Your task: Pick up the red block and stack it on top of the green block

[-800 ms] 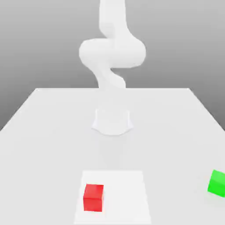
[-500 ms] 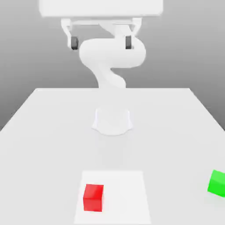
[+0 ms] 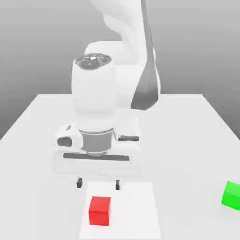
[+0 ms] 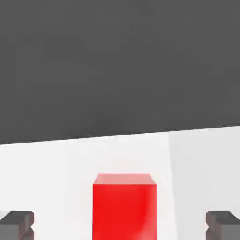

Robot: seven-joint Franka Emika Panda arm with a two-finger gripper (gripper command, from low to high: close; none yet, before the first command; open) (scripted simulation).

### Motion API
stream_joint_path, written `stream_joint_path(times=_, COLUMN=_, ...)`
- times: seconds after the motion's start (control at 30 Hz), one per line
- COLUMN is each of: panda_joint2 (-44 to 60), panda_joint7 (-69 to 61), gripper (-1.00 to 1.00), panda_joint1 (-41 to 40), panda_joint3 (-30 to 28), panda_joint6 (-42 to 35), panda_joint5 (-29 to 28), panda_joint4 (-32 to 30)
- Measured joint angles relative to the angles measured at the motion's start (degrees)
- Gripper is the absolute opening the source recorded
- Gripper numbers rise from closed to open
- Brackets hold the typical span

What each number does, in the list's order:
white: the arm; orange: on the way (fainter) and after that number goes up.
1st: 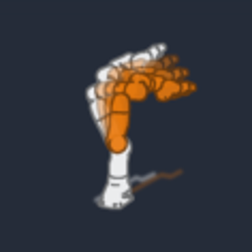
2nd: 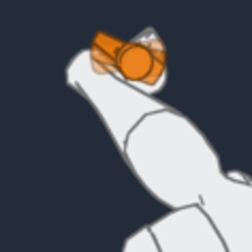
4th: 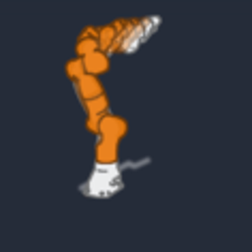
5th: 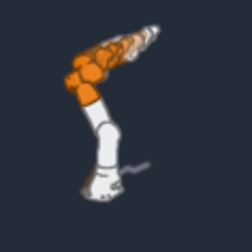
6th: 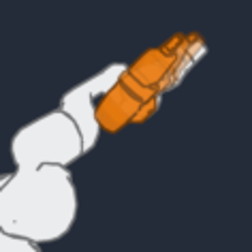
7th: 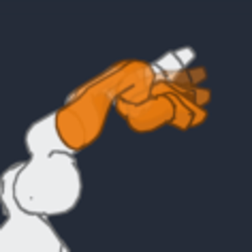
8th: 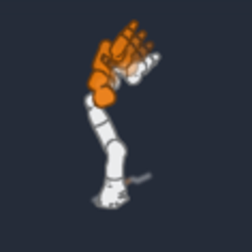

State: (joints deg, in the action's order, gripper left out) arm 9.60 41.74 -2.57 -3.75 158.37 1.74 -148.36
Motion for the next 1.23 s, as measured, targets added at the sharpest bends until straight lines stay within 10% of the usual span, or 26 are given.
stream_joint_path(times=0.1, panda_joint2=6.23, panda_joint7=-0.71, gripper=0.00, panda_joint1=-0.62, panda_joint3=0.80, panda_joint6=5.09, panda_joint5=0.95, panda_joint4=0.74)
stream_joint_path(times=0.13, panda_joint2=8.24, panda_joint7=-0.97, gripper=-1.00, panda_joint1=-0.92, panda_joint3=1.16, panda_joint6=6.79, panda_joint5=1.27, panda_joint4=1.03)
stream_joint_path(times=0.57, panda_joint2=-1.32, panda_joint7=-0.09, gripper=-1.00, panda_joint1=0.17, panda_joint3=1.20, panda_joint6=-1.64, panda_joint5=-0.70, panda_joint4=-0.13)
stream_joint_path(times=1.1, panda_joint2=6.51, panda_joint7=-7.60, gripper=-1.00, panda_joint1=23.99, panda_joint3=21.79, panda_joint6=-4.78, panda_joint5=-12.94, panda_joint4=9.68)
stream_joint_path(times=1.13, panda_joint2=8.27, panda_joint7=-6.79, gripper=1.00, panda_joint1=24.87, panda_joint3=21.06, panda_joint6=-3.36, panda_joint5=-14.26, panda_joint4=9.92)
stream_joint_path(times=1.23, panda_joint2=8.27, panda_joint7=-6.79, gripper=1.00, panda_joint1=24.87, panda_joint3=21.06, panda_joint6=-3.36, panda_joint5=-14.26, panda_joint4=9.92)
